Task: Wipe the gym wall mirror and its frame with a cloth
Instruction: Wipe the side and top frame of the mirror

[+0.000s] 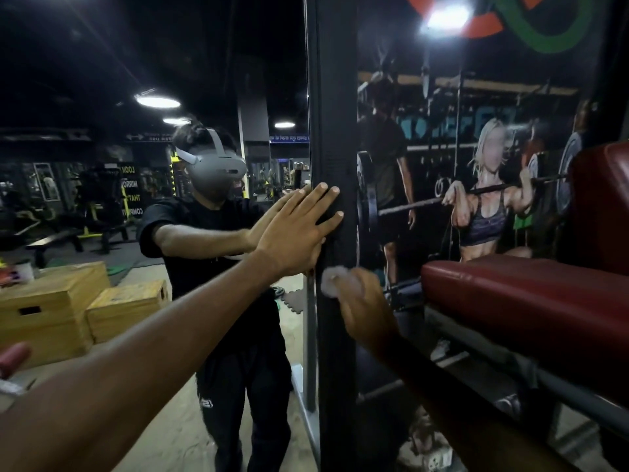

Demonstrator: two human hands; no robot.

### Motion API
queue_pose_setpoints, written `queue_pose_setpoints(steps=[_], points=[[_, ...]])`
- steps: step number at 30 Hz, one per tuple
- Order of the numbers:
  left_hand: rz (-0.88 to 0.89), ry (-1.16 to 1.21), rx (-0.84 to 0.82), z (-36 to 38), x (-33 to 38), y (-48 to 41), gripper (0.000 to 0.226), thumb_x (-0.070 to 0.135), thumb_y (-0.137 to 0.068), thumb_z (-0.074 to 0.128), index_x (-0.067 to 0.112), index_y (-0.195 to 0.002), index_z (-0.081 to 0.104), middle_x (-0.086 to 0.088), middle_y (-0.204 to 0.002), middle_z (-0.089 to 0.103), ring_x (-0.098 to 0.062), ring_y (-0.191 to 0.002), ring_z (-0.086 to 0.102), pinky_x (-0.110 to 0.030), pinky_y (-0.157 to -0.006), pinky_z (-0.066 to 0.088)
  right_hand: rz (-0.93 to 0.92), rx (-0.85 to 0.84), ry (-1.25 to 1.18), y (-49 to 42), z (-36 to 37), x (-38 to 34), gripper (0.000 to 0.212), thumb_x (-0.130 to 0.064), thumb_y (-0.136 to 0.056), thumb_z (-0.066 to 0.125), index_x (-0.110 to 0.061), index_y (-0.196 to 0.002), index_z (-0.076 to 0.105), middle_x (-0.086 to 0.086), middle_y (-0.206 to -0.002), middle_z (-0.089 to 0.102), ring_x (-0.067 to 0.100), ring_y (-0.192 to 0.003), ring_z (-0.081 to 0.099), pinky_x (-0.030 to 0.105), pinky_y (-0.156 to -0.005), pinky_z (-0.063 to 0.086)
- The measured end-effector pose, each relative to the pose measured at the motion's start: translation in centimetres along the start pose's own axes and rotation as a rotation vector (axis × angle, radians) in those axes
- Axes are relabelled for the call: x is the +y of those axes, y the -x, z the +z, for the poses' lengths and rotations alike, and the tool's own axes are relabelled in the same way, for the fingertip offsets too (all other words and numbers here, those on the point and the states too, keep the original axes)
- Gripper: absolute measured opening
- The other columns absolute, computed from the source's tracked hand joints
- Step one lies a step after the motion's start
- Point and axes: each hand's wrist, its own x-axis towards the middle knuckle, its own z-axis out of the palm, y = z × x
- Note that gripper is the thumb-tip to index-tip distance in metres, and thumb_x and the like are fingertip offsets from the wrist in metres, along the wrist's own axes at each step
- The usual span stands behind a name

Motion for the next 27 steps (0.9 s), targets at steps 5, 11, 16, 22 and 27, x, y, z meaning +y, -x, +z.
queue_pose_setpoints(steps=[5, 11, 16, 22, 27], points=[[0.019, 0.029, -0.003, 1.2, 1.5, 0.6, 0.055, 0.035, -0.094, 0.053, 0.03, -0.148, 0.05, -0.017, -0.169, 0.016, -0.037, -0.156, 0.012, -0.055, -0.124, 0.02, 0.39, 0.078, -0.125, 2.4, 1.1, 0.1, 0.028, -0.021, -0.098, 0.05, -0.02, -0.126, 0.055, 0.012, -0.124, 0.049, 0.025, -0.113, 0.053, 0.047, -0.095, 0.049], [0.034, 0.032, 0.035, 2.9, 2.8, 2.1, 0.057, 0.033, -0.092, 0.06, 0.027, -0.148, 0.051, -0.018, -0.167, 0.02, -0.037, -0.155, 0.014, -0.055, -0.122, 0.024, 0.349, 0.081, -0.089, 3.5, 0.5, -0.9, 0.028, -0.021, -0.095, 0.052, -0.017, -0.121, 0.063, 0.008, -0.12, 0.051, 0.026, -0.105, 0.056, 0.044, -0.088, 0.052], [0.034, 0.017, 0.049, 3.0, 2.8, 2.1, 0.055, 0.035, -0.091, 0.062, 0.027, -0.145, 0.055, -0.018, -0.166, 0.025, -0.037, -0.154, 0.018, -0.054, -0.122, 0.025, 0.021, -0.123, 0.195, 2.8, 3.1, -1.0, 0.044, -0.017, -0.098, 0.057, -0.022, -0.141, 0.055, 0.011, -0.134, 0.057, 0.032, -0.119, 0.057, 0.045, -0.103, 0.041], [0.057, 0.03, -0.002, 4.4, 4.1, 4.4, 0.06, 0.038, -0.089, 0.061, 0.029, -0.148, 0.05, -0.018, -0.168, 0.019, -0.036, -0.155, 0.014, -0.054, -0.123, 0.024, -0.332, -0.285, 0.204, 8.3, 2.0, -0.2, 0.042, -0.019, -0.085, 0.046, -0.026, -0.126, 0.053, 0.001, -0.125, 0.052, 0.024, -0.112, 0.055, 0.038, -0.088, 0.056], [0.04, 0.079, -0.027, 5.0, 5.3, 6.0, 0.066, 0.029, -0.084, 0.066, 0.027, -0.148, 0.051, -0.018, -0.168, 0.017, -0.036, -0.155, 0.014, -0.053, -0.122, 0.026, 0.179, -0.17, 0.126, 7.9, 1.2, 0.5, 0.039, -0.03, -0.107, 0.038, -0.018, -0.136, 0.061, 0.012, -0.133, 0.059, 0.029, -0.121, 0.055, 0.047, -0.104, 0.046]])
